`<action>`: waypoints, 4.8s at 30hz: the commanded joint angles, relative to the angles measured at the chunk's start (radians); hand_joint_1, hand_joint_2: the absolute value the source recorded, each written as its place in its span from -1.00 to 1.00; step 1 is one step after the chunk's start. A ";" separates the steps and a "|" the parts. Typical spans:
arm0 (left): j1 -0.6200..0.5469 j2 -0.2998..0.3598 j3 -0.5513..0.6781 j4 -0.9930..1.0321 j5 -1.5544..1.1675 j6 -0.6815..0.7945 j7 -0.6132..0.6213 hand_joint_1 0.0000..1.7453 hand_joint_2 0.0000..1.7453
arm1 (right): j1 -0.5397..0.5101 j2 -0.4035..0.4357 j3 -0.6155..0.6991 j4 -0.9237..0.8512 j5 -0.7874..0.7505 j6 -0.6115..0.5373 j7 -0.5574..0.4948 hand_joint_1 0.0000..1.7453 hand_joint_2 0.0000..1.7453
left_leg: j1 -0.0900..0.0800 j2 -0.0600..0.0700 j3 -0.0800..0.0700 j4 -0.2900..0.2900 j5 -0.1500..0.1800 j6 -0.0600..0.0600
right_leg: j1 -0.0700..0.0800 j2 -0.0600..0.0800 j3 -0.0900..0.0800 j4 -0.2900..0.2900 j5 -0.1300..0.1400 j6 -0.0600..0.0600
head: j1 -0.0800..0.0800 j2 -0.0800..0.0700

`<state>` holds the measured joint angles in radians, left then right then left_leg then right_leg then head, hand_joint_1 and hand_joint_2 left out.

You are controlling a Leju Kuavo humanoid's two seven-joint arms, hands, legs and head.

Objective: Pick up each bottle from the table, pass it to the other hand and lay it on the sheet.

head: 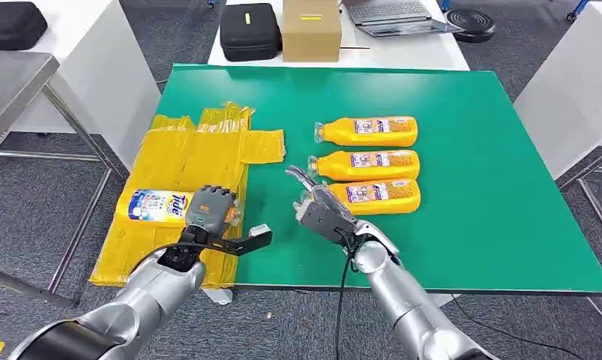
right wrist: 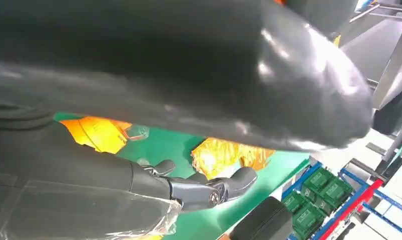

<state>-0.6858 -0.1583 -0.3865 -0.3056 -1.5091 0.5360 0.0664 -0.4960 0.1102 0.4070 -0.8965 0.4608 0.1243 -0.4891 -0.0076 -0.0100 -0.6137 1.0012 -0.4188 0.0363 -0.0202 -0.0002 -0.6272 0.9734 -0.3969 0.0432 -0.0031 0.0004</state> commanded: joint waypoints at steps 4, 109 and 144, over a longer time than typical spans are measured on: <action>-0.031 -0.012 0.111 0.040 0.096 -0.028 -0.076 1.00 1.00 | -0.050 -0.012 0.030 0.061 -0.005 -0.007 -0.002 -1.00 -1.00 | 0.002 0.002 0.006 0.001 -0.004 -0.002 | 0.002 0.001 0.006 0.000 -0.003 -0.002 | 0.000 0.000; 0.092 -0.003 -0.050 -0.106 -0.061 -0.018 0.078 -1.00 1.00 | -0.020 -0.005 -0.019 0.030 -0.011 0.004 0.024 -1.00 -1.00 | 0.001 0.002 0.006 0.000 -0.002 -0.002 | 0.001 0.001 0.005 -0.001 -0.002 -0.002 | 0.000 0.000; 0.289 0.080 -0.028 -0.669 -0.039 -0.093 0.074 -1.00 1.00 | 0.005 0.000 -0.046 0.026 0.023 -0.002 0.037 -1.00 -1.00 | 0.001 0.002 0.004 0.000 -0.002 -0.002 | 0.001 0.001 0.004 -0.001 -0.001 -0.002 | 0.000 0.000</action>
<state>-0.4581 -0.1369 -0.4398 -0.7398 -1.5572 0.4498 0.1503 -0.4824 0.1194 0.3738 -0.8968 0.4810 0.1251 -0.4482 -0.0076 -0.0101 -0.6134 1.0011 -0.4188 0.0363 -0.0202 -0.0003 -0.6269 0.9734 -0.3969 0.0432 -0.0031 0.0004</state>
